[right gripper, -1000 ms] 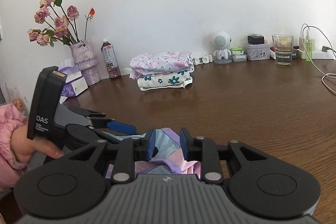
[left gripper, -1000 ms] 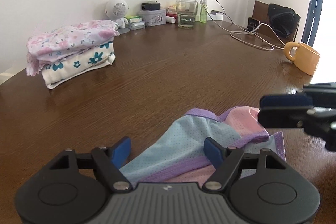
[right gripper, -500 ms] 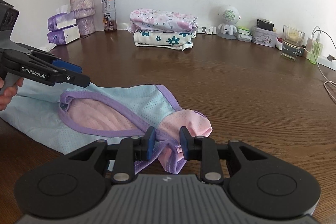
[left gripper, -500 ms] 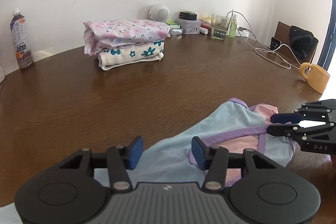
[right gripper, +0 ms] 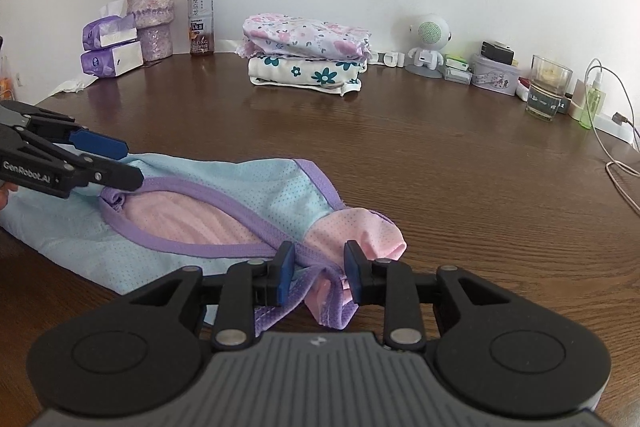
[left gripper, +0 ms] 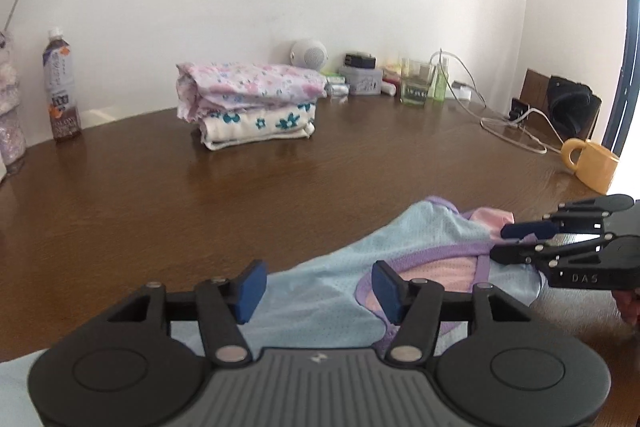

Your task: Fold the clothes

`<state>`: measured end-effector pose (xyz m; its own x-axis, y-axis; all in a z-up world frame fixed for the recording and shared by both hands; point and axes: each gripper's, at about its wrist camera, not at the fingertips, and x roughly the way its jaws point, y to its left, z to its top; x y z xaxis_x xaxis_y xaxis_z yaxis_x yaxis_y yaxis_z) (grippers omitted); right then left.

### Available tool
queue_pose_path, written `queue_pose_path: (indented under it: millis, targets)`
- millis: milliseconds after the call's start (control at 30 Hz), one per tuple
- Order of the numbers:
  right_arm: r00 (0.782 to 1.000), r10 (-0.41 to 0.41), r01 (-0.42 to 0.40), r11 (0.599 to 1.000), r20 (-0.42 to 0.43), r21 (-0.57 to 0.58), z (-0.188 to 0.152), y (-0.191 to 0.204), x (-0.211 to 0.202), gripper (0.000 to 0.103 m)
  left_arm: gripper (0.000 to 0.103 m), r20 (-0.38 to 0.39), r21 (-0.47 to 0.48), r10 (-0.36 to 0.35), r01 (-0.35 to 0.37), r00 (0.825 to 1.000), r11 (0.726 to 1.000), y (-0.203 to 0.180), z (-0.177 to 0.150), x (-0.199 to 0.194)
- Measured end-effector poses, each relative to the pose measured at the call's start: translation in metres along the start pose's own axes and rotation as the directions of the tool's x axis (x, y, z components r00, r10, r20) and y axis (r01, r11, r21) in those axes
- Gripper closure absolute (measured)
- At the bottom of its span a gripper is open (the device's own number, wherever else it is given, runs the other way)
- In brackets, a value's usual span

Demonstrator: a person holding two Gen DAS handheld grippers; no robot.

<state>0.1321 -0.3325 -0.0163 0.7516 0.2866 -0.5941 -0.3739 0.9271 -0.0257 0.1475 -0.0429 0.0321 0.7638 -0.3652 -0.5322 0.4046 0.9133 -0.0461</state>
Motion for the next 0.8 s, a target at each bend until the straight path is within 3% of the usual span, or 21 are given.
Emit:
queue_pose_path:
  millis: [67,133,167,267,467,567,633,800]
  targets:
    - [1.000,-0.007,0.007,1.000,-0.001,-0.005,0.000,0.002,0.000,0.073,0.054,0.015,0.010,0.008,-0.008,1.000,1.000,0.002,-0.001,-0.006]
    - [1.000,-0.012,0.012,1.000,-0.002,-0.006,0.001,0.003,0.000,0.073,0.076,-0.008,0.027,0.001,-0.001,1.000,1.000,0.004,-0.004,-0.005]
    - [1.000,-0.014,0.014,1.000,-0.002,-0.006,0.001,0.003,0.000,0.073,0.078,-0.027,0.032,-0.004,0.005,1.000,0.999,0.004,-0.007,-0.002]
    - [1.000,-0.017,0.017,1.000,-0.002,-0.002,0.001,0.003,0.001,0.073,0.080,-0.095,0.037,-0.032,0.036,0.995,0.999,0.004,-0.017,0.008]
    - [1.000,-0.025,0.025,1.000,-0.003,0.001,0.001,0.004,0.001,0.073,0.079,-0.085,0.010,-0.058,0.059,0.995,0.998,0.010,-0.028,0.000]
    - [1.000,-0.031,0.031,1.000,-0.003,0.003,0.002,0.005,0.001,0.072,0.056,-0.043,-0.069,-0.084,0.080,0.996,0.994,0.021,-0.032,-0.008]
    - [1.000,-0.031,0.031,0.999,-0.003,0.011,0.001,0.006,0.000,0.071,0.035,0.001,-0.135,-0.082,0.082,0.997,0.987,0.032,-0.034,-0.017]
    - [0.999,-0.043,0.043,0.999,-0.001,0.031,0.001,0.009,-0.001,0.066,0.015,0.119,-0.194,-0.046,0.068,0.992,0.979,0.046,-0.037,-0.042]
